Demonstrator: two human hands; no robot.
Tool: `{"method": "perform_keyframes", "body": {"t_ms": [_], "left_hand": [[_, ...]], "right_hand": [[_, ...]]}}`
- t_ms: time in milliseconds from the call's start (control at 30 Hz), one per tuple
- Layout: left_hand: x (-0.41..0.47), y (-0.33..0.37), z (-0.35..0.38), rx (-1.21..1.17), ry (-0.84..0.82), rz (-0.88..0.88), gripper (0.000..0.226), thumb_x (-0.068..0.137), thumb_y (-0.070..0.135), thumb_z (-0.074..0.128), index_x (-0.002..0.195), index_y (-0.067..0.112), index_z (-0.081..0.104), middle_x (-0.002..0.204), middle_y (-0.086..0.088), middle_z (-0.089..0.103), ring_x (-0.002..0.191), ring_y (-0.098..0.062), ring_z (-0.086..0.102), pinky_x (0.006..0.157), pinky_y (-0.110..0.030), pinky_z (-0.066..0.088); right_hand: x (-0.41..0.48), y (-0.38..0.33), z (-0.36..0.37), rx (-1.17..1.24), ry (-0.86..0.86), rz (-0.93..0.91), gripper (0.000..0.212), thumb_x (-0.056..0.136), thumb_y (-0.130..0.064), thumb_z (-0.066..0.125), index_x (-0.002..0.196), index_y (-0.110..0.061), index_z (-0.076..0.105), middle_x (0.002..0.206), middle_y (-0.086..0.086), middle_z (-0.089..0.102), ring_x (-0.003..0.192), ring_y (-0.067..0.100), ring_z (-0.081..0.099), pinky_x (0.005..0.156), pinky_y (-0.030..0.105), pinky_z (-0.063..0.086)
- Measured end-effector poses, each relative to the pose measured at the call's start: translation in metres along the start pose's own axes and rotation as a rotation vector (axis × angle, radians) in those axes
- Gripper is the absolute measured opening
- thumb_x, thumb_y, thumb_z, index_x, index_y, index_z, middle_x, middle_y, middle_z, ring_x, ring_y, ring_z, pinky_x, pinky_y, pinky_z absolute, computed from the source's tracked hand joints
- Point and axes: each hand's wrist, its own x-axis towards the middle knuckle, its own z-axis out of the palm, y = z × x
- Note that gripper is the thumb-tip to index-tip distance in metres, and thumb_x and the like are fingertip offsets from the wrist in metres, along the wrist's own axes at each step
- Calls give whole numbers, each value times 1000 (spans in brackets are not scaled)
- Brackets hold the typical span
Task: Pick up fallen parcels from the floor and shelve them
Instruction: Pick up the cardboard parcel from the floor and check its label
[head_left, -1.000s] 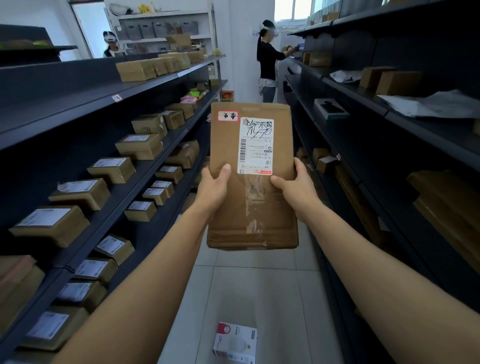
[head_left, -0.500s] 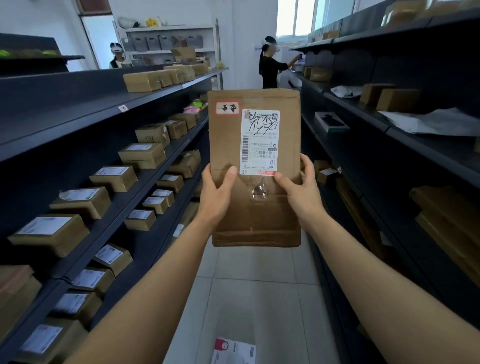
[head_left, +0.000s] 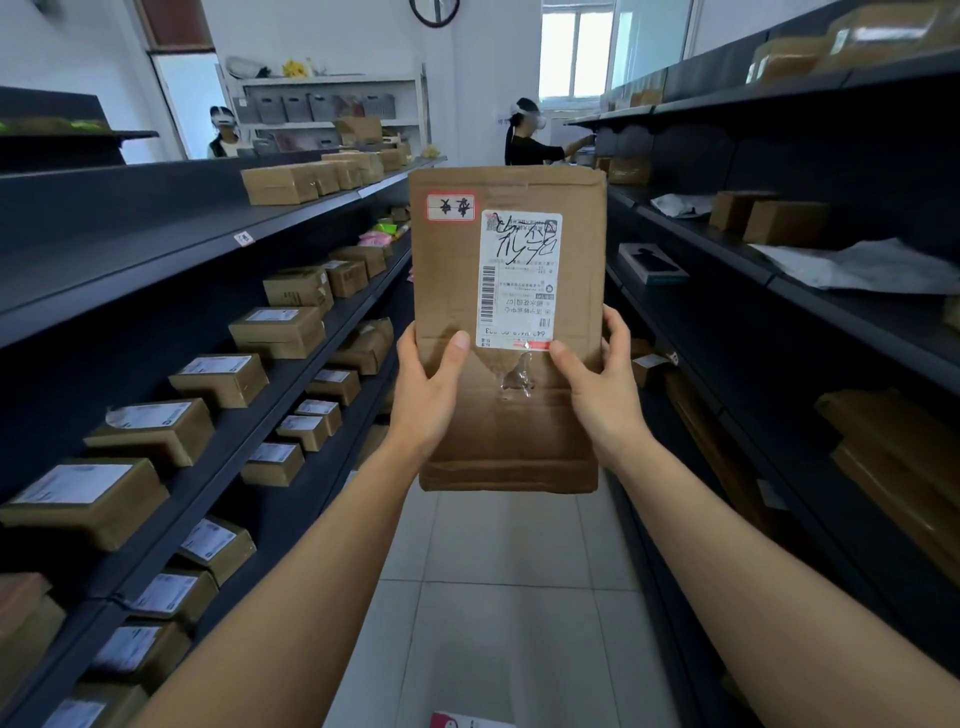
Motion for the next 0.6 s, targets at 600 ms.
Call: {"method": "perform_keyframes", "body": {"t_ms": [600], "left_hand": [[51, -31, 26, 31, -92, -61, 73, 92, 55, 50, 151, 24, 19, 148, -4, 43, 133, -22, 44, 112, -48, 35]], "right_hand": [[33, 31, -7, -86, 131, 24, 67, 91, -37, 62, 148, -40, 28, 144, -5, 52, 129, 14, 52, 111, 47, 40]]}}
